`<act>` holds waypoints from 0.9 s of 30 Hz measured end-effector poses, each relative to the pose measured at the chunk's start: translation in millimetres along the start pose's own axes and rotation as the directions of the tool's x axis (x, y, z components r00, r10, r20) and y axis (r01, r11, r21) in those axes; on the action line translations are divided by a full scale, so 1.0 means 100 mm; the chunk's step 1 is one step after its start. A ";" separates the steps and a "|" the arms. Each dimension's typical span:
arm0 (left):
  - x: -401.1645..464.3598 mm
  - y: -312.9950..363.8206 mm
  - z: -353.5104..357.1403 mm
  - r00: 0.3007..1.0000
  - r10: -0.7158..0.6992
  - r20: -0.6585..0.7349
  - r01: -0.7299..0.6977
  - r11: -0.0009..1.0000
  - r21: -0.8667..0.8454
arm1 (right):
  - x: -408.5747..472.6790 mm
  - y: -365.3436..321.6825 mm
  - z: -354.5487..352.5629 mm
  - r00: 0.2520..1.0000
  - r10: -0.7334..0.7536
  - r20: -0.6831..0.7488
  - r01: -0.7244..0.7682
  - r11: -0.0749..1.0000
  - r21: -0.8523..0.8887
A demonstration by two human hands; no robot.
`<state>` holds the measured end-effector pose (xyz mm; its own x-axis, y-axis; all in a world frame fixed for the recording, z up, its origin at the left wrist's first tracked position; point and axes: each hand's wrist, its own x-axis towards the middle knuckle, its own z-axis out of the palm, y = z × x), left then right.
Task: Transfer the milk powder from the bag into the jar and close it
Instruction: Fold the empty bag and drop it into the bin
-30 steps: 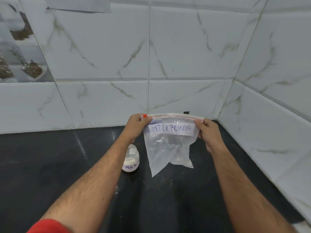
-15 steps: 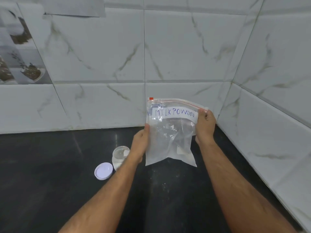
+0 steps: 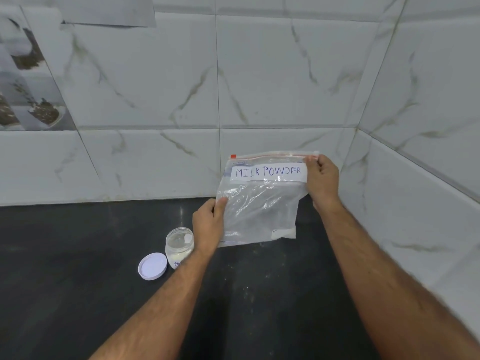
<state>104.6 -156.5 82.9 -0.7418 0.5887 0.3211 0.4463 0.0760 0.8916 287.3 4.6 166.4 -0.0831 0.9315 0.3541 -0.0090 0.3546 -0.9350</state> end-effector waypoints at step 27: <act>0.45 0.05 -0.26 0.871 -0.215 0.441 0.425 0.780 -0.460 | -0.29 0.25 -0.06 0.706 0.336 0.624 -0.419 0.908 -0.015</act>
<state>60.7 -150.7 110.6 -0.5221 0.8513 -0.0529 -0.1974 -0.0602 0.9785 295.6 -13.3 132.9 -0.6834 0.7260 -0.0771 0.0414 -0.0668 -0.9969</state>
